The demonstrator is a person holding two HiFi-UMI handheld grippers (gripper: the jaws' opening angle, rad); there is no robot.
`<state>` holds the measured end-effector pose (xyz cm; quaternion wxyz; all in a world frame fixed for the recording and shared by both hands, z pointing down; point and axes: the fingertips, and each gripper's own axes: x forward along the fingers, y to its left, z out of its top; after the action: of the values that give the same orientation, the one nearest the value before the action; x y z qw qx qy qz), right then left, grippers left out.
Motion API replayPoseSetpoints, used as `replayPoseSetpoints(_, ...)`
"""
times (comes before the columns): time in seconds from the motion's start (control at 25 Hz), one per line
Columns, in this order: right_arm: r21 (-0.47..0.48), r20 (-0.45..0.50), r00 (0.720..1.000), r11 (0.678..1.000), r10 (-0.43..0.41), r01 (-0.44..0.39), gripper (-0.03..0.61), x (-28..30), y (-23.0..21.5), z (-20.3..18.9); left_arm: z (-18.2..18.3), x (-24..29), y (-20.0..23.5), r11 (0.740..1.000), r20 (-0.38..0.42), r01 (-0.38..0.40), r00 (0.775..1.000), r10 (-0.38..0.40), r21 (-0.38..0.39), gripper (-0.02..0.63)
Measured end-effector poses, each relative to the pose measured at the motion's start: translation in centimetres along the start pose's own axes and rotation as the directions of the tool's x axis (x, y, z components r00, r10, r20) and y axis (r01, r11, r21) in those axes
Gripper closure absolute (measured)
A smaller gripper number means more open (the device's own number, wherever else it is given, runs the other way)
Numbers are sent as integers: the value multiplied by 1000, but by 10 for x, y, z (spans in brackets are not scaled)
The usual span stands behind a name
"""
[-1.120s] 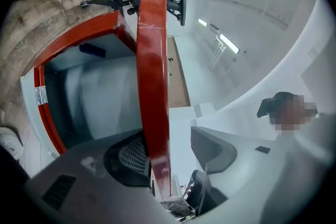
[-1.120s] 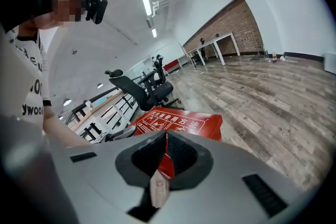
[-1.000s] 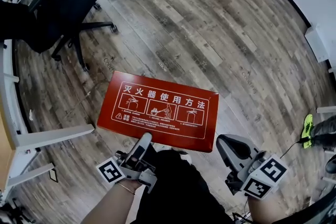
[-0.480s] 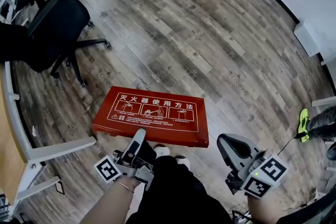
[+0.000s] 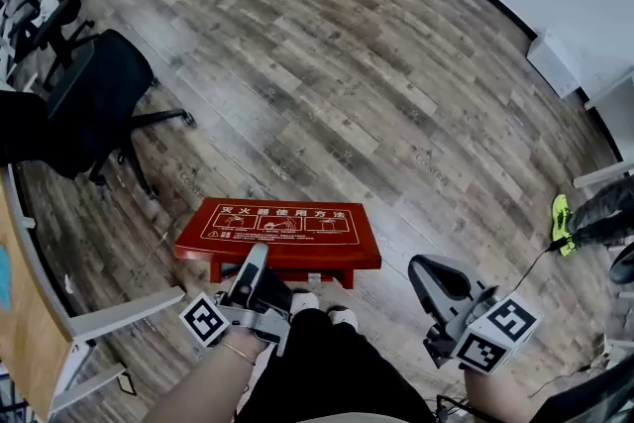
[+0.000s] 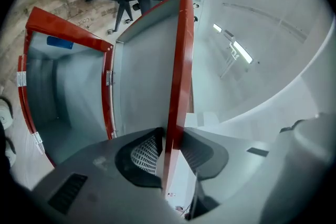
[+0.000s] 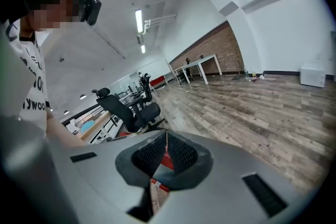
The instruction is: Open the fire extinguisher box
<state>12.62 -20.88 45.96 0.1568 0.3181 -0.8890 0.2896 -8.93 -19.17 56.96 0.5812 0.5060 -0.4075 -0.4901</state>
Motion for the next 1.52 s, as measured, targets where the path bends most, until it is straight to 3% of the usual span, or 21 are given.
replayPoseSetpoints(0.44,-20,30,996,996,-82,83,568,-4,14,30,13,36,-9,985,-62,-154,987,150,-71,508)
replayPoseSetpoints(0.68,-18,44,993,994,-109,109,568,-3,16,45,18,63,-16,978,-175,-200,966,188,-52,499)
replayPoseSetpoints(1.0,-40,67,990,992,-121,124,568,1,15,65,26,84,-13,963,-194,-265,948,250,-51,491)
replayPoseSetpoints(1.24,-58,88,990,992,-108,113,568,9,13,79,32,96,-15,962,-213,-269,943,254,-43,483)
replayPoseSetpoints(1.52,-90,77,997,996,-16,23,568,34,2,97,33,103,-15,961,-214,-275,940,264,-23,480)
